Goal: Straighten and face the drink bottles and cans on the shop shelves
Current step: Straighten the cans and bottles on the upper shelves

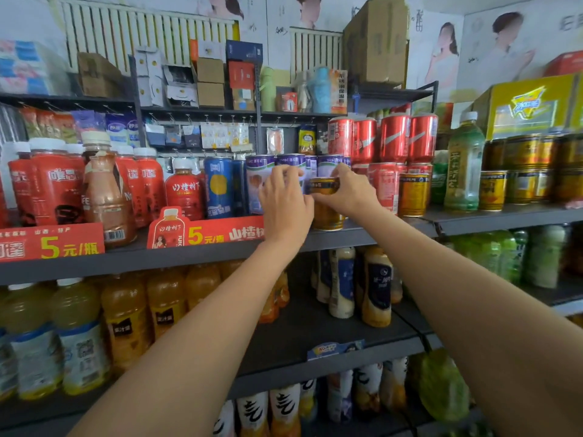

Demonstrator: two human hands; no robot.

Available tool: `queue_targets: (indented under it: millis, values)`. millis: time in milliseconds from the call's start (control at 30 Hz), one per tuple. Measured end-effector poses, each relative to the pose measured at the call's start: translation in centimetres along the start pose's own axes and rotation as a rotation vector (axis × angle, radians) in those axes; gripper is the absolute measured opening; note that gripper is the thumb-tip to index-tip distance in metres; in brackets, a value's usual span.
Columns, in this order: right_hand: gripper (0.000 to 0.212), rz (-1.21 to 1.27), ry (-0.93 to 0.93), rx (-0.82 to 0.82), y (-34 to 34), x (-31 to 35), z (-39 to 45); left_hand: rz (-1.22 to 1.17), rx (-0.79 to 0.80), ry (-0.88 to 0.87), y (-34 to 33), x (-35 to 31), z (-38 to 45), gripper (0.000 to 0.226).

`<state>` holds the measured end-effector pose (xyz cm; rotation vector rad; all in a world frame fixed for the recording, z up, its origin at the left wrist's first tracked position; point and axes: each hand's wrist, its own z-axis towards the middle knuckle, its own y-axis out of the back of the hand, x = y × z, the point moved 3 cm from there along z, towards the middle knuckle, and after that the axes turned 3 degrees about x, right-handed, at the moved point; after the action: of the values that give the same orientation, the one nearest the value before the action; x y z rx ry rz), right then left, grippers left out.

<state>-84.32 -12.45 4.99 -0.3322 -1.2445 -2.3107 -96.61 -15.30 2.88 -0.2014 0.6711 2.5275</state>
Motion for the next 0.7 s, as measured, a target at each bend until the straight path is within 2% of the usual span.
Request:
queue_targets:
  millis: [133, 267, 433, 533, 700]
  values:
    - [0.055, 0.266, 0.040, -0.145, 1.4, -0.7, -1.0, -0.082, -0.021, -0.073, -0.5, -2.7, 0.4, 0.034]
    - [0.063, 0.428, 0.065, -0.372, 5.5, -2.6, -1.2, -0.154, -0.051, -0.077, -1.6, -5.7, 1.3, 0.034]
    - [0.074, 0.473, -0.044, -0.623, 10.7, -8.4, -0.1, -0.200, -0.059, -0.105, -5.1, -11.0, 2.3, 0.036]
    - [0.076, 0.445, -0.084, -0.690, 13.6, -13.5, 0.4, -0.244, -0.075, -0.143, -8.1, -15.8, 2.8, 0.038]
    - [0.071, 0.442, -0.038, -0.816, 19.6, -23.2, 1.3, -0.265, -0.076, -0.174, -15.5, -24.2, 3.8, 0.039]
